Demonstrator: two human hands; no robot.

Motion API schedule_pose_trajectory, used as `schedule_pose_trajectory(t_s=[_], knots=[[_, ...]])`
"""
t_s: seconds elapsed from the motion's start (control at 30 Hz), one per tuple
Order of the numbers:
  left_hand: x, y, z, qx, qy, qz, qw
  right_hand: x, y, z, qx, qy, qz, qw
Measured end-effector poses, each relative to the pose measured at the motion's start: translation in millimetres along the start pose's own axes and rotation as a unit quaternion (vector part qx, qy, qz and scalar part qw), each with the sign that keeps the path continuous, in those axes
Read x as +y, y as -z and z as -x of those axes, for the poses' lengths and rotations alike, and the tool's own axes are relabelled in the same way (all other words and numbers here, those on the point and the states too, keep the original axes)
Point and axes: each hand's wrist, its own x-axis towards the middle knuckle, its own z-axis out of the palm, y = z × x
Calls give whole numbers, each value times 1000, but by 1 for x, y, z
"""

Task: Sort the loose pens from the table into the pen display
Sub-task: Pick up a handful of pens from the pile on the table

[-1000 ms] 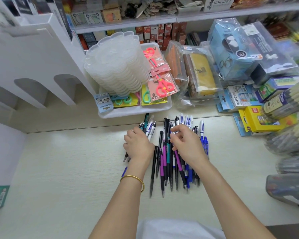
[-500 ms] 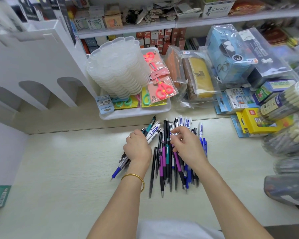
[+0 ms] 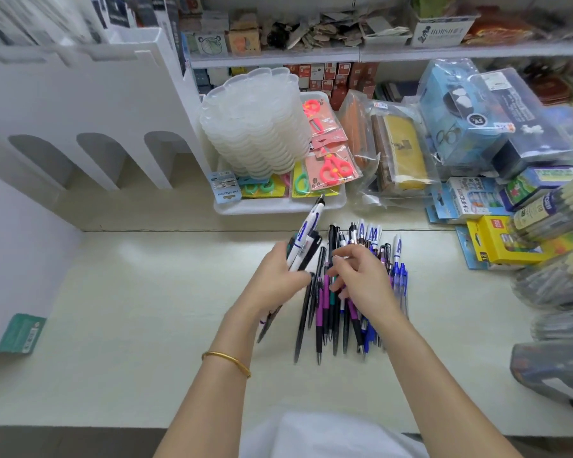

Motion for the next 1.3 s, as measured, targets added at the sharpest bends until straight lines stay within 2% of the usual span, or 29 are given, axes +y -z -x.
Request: schedule_pose_trajectory(t_s=[0.13, 0.23, 0.3, 0.37, 0.47, 0.57, 0.63, 0.83, 1.0, 1.2, 1.3], knots=[[23, 15, 4, 52, -48, 197, 978, -9, -15, 7, -16, -71, -124, 990], [39, 26, 3, 112, -109, 277, 948, -16, -28, 14, -45, -143, -221, 964], [47, 32, 5, 136, -157, 292, 933, -24, -39, 21, -80, -205, -336, 916], [54, 33, 9, 144, -197, 295, 924, -35, -48, 27, -98, -250, -464, 844], [62, 34, 18, 128, -261, 298, 909, -54, -62, 31, -96, -263, -586, 761], [64, 37, 24, 127, -298, 280, 904, -67, -66, 24, -71, -255, -656, 707], [63, 37, 27, 127, -316, 269, 901, -70, -66, 17, -80, -226, -673, 700], [56, 38, 25, 104, -342, 307, 882, -83, -63, 11, -112, -154, -680, 708], [54, 29, 20, 134, -293, 354, 878, -105, -65, 16, -130, -96, -685, 711], [51, 30, 22, 136, -251, 313, 906, -109, -73, 20, -120, -109, -687, 708], [50, 35, 21, 122, -247, 331, 903, -110, -79, 23, -110, -113, -687, 709]])
